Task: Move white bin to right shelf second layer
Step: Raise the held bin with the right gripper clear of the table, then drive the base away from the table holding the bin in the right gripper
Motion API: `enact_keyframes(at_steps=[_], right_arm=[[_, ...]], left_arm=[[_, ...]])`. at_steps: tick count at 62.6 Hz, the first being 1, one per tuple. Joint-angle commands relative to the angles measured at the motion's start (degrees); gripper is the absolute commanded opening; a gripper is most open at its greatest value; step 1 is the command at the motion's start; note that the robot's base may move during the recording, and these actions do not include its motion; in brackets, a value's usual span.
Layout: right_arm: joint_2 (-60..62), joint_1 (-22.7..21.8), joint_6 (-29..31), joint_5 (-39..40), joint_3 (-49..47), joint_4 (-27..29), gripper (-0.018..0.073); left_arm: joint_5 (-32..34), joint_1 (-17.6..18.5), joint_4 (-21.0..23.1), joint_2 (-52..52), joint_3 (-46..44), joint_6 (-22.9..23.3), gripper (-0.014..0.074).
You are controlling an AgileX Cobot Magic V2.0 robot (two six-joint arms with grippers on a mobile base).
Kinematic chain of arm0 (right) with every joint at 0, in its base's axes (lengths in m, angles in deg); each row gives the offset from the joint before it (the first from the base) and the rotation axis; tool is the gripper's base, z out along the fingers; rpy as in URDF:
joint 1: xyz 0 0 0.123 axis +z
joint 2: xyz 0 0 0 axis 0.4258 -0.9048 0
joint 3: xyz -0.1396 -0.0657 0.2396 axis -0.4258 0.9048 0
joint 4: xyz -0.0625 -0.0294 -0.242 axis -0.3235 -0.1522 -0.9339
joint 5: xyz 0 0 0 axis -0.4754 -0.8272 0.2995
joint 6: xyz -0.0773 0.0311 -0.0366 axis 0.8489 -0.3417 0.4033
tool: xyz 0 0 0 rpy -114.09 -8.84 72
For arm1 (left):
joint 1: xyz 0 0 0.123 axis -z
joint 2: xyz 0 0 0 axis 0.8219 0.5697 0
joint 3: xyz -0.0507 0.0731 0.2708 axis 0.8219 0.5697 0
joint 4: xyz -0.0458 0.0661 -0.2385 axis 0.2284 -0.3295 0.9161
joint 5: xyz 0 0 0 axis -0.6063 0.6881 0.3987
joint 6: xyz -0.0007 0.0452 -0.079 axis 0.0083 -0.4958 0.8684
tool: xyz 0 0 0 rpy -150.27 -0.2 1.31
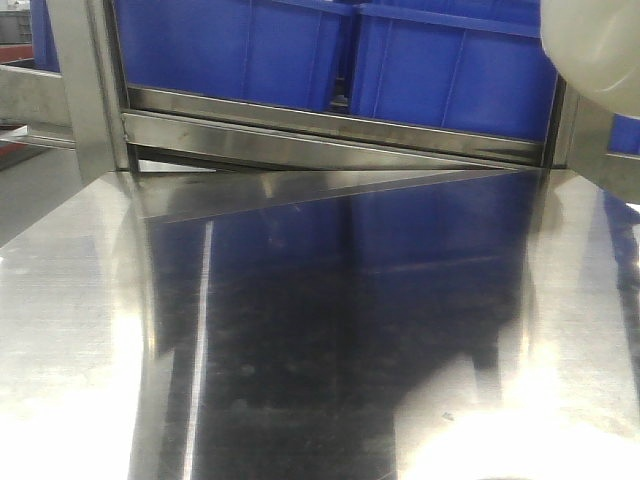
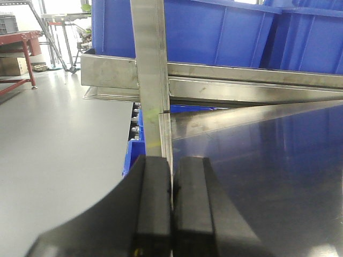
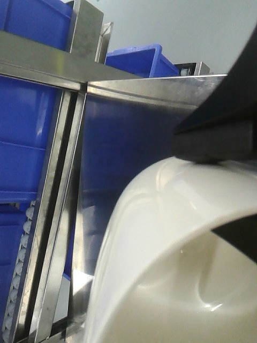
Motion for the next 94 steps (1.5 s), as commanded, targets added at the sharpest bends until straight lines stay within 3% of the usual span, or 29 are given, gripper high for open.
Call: enact_keyframes(at_steps=[1,94], right_arm=[[0.28,-0.39,-0.23,5.96,-1.89,0.02,0.0057],[-0.58,-0.39,-0.23,5.80,-1.89,0.02,0.0057]], left_arm=[[4.89,0.21,0.31,-0.80,2.11,0.20,0.0085],[4.89,0.21,0.31,-0.80,2.11,0.20,0.0085]])
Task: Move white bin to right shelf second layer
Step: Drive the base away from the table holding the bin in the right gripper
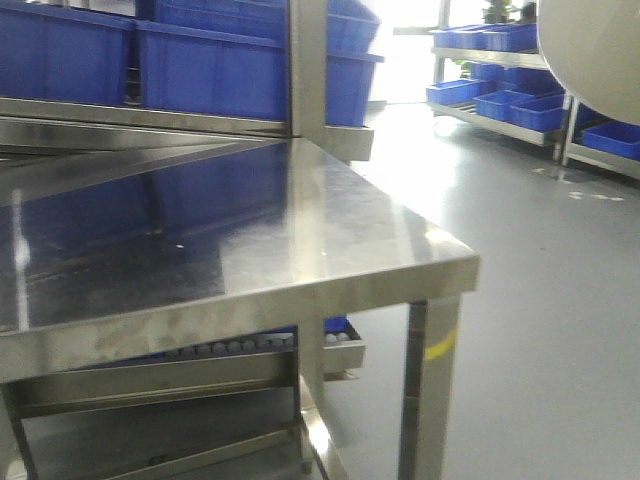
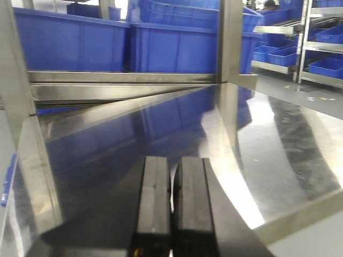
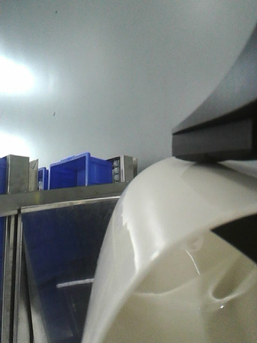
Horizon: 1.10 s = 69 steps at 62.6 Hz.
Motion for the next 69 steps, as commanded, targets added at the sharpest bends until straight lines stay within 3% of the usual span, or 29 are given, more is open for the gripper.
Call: enact_keyframes(at_steps=[1,69], right_arm=[[-0.19,-0.39,-0.23,5.80,-1.89,-0.17,0.0057],[-0.19,-0.39,-0.23,5.73,-1.89,-0.17,0.0057]], left_arm=[[4.89,0.21,0.31,-0.80,2.11,0.20,0.0085],[4.89,0.21,0.31,-0.80,2.11,0.20,0.0085]])
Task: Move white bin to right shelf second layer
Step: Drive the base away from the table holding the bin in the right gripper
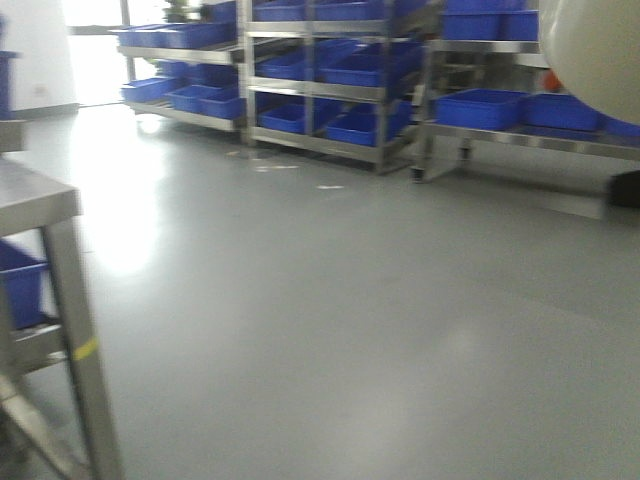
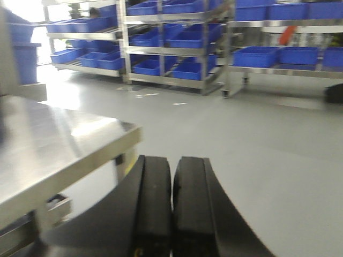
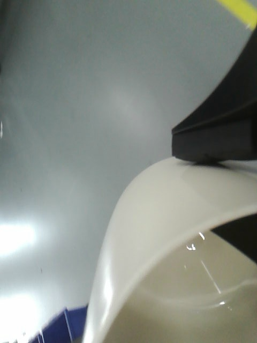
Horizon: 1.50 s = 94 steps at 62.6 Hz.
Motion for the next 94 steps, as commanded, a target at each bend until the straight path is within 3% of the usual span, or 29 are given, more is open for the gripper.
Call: enact_keyframes(at_steps=[1,94], right_arm=[[-0.19,-0.39,-0.23,5.73,-1.89,-0.19,0.0057],[-0.01,-0.39,-0.23,5.66,-1.89,-0.19,0.0057]], left_arm=[[4.89,0.21,0.31,-0.80,2.11,0.20,0.0085],[4.89,0.21,0.31,-0.80,2.11,0.20,0.0085]])
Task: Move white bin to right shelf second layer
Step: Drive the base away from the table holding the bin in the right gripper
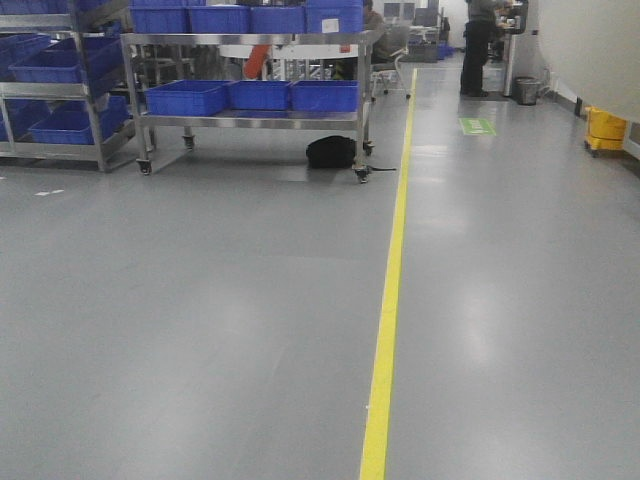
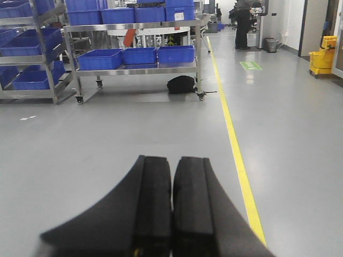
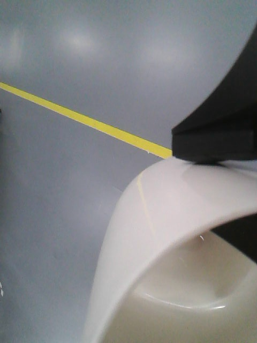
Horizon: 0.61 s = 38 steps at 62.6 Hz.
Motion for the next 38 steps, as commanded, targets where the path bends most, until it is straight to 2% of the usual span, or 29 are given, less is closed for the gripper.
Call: enact_keyframes(at_steps=[1,38], right_arm=[[-0.01,-0.39,-0.23,5.77,-1.89,-0.19,0.0057],[-0.01,-0.39,-0.23,5.77,-1.89,-0.19,0.0057]], left_arm=[[4.89,0.21,0.31,-0.80,2.11,0.20,0.0085],[4.89,0.21,0.31,-0.80,2.11,0.20,0.0085]])
